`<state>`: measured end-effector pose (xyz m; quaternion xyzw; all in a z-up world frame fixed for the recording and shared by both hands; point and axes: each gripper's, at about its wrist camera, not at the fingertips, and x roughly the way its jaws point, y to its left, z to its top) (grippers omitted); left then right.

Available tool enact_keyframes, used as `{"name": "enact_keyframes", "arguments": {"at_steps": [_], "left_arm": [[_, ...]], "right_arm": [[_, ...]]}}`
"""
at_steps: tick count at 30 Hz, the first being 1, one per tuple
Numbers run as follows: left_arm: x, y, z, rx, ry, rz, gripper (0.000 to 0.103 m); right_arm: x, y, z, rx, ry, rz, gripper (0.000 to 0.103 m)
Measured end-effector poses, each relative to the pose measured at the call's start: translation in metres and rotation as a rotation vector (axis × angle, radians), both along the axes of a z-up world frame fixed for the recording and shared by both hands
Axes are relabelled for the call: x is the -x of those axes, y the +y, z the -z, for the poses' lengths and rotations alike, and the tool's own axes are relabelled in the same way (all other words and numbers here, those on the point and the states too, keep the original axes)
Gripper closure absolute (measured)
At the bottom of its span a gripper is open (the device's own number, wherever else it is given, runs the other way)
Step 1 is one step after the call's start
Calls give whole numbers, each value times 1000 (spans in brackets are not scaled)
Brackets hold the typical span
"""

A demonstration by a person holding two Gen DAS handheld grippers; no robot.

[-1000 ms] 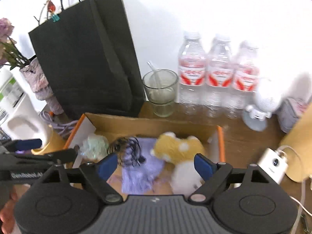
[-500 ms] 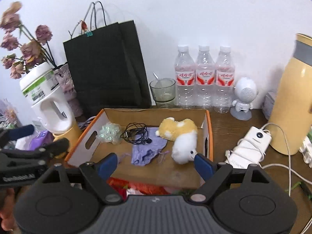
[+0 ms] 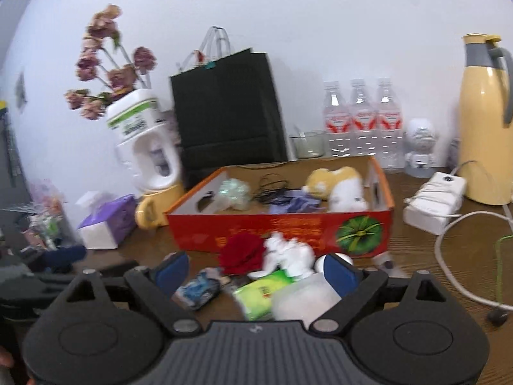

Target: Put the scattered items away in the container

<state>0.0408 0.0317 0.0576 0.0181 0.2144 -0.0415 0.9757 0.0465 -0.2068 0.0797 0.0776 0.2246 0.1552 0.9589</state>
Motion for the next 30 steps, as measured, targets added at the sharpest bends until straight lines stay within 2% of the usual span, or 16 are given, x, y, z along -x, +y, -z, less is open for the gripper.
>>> {"name": "enact_keyframes", "arguments": {"at_steps": [3, 6, 13, 24, 30], "left_arm": [[3, 5, 7, 29, 11, -16, 0], [1, 5, 11, 36, 15, 8, 0], [-10, -7, 30, -33, 24, 41, 0], [-27, -8, 36, -34, 42, 39, 0], [-29, -3, 38, -39, 50, 37, 0]], "right_arm": [[0, 7, 9, 5, -18, -31, 12], [-2, 13, 17, 47, -12, -39, 12], [-2, 16, 32, 59, 13, -49, 12], [-3, 22, 38, 78, 40, -72, 11], [-2, 27, 39, 99, 21, -94, 11]]}}
